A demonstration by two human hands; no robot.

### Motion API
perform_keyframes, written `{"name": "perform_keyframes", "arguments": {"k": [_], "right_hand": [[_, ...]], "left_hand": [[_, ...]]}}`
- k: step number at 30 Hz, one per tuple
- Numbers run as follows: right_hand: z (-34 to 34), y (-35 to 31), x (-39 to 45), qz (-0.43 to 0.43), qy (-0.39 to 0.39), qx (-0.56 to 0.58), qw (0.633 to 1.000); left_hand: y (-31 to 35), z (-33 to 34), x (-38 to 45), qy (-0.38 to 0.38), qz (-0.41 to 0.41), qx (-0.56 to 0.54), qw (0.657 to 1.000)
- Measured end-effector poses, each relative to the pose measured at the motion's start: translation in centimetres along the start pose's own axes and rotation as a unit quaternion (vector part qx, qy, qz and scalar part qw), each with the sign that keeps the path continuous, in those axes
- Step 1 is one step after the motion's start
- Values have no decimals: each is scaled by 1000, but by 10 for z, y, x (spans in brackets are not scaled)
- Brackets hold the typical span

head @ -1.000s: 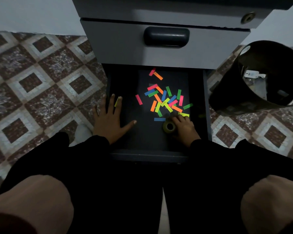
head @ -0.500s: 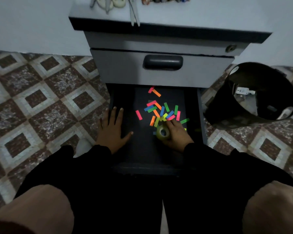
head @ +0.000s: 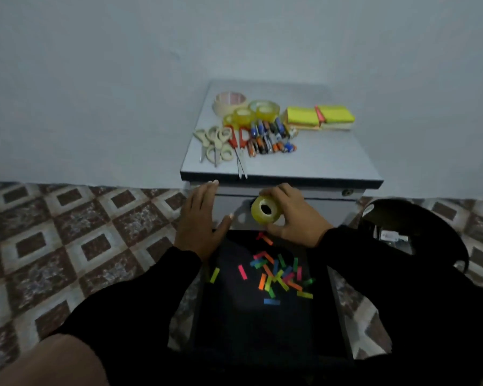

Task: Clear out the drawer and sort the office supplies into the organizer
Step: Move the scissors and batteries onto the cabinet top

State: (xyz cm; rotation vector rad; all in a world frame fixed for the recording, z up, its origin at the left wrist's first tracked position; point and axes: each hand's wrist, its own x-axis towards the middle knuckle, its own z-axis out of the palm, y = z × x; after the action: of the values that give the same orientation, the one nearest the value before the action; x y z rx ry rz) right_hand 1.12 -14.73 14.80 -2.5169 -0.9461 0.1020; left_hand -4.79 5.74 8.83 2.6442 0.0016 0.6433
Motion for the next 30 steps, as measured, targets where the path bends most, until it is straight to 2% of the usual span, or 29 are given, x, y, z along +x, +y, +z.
{"name": "perform_keyframes", "arguments": {"k": [5,8,15,25,30], "right_hand": [[-45,-11,33,-29,38,-38,998],[-62,-13,58,-28,56,-35,997],[-78,-2,126,3,111,-35,993],[-85,31,211,69,134,-33,988],[-76,40,231,87,147,-73,983]], "left_hand": [[8,-28,45,57,67,12,996],[4,-31,69,69,78,5,995],[-10,-27,114,51,61,-23,997],[-35,-7,142,17,57,14,998],[-36,-4,144,6,58,20,998]]}}
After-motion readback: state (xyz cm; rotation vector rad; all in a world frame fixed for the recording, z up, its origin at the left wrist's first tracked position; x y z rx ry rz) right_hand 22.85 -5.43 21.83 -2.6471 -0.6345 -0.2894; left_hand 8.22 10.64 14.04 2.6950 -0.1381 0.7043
